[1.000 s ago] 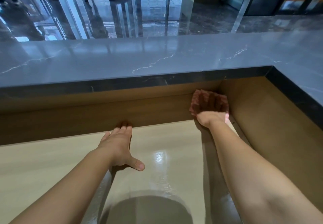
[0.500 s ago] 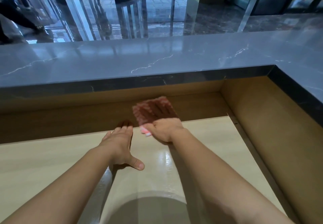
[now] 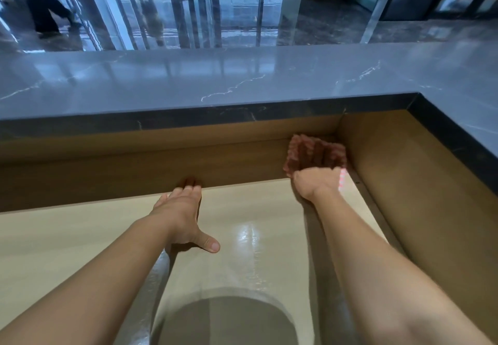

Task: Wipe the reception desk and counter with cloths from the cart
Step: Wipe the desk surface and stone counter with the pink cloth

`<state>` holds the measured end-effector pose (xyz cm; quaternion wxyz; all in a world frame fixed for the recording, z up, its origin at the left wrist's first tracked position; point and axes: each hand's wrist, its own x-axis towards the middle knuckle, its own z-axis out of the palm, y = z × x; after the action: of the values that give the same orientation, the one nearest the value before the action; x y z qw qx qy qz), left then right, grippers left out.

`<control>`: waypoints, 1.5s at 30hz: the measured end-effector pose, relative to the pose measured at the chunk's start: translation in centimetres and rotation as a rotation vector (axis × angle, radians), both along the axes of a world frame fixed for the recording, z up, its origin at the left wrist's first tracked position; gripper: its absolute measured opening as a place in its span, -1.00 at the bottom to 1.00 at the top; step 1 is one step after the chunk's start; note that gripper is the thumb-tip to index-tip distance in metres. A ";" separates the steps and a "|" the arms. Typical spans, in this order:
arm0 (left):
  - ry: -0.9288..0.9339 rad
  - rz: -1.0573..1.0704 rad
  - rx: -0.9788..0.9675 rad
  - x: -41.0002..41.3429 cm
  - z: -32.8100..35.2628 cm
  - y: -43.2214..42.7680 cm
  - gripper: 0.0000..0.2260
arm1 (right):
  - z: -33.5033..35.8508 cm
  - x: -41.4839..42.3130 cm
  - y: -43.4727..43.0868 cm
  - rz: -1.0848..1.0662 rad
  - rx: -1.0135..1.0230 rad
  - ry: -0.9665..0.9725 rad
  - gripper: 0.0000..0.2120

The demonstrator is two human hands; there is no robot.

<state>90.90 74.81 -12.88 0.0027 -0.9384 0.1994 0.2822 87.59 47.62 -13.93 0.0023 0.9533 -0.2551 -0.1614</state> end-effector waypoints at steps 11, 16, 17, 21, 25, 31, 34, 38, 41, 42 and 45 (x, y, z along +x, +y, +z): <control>-0.044 -0.010 -0.068 -0.5 0.5 0.4 0.18 | -1.9 -1.7 13.8 0.527 0.185 -0.216 -0.49; -0.191 -0.057 -0.010 -2.2 1.2 0.2 0.23 | -1.9 -3.3 6.2 0.464 0.112 -0.216 -0.44; -0.206 -0.066 -0.023 -2.6 1.3 0.2 0.20 | -1.9 -3.9 4.2 0.414 0.075 -0.214 -0.38; -0.214 -0.065 -0.106 -4.5 1.6 0.5 0.11 | -1.6 -6.9 -2.9 0.178 0.056 -0.158 -0.35; -0.147 -0.048 -0.142 -6.7 2.4 1.6 0.10 | -1.3 -7.8 -4.0 0.045 0.153 -0.152 -0.45; -0.180 -0.050 -0.054 -9.2 2.7 2.1 -0.04 | -1.9 -6.3 6.3 0.125 0.141 -0.187 -0.44; -0.182 -0.047 -0.017 -9.9 2.1 2.0 -0.04 | -2.2 -6.5 12.8 0.339 0.157 -0.185 -0.44; -0.158 -0.012 -0.008 -10.8 1.6 1.9 -0.14 | -2.4 -7.5 16.9 0.507 0.190 -0.147 -0.44; -0.140 0.004 0.023 -11.1 1.4 2.0 -0.02 | -2.0 -7.7 14.7 0.570 0.212 -0.155 -0.44; -0.139 0.003 0.039 -11.1 1.5 1.9 -0.01 | -2.0 -7.8 13.3 0.564 0.218 -0.158 -0.44; -0.118 0.006 0.082 -11.0 1.7 1.6 0.03 | -1.8 -8.4 7.4 0.431 0.193 -0.172 -0.43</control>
<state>79.93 76.41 -11.18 0.0522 -0.9531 0.1842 0.2344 79.18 55.06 -15.75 -0.0761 0.9918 -0.0287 -0.0991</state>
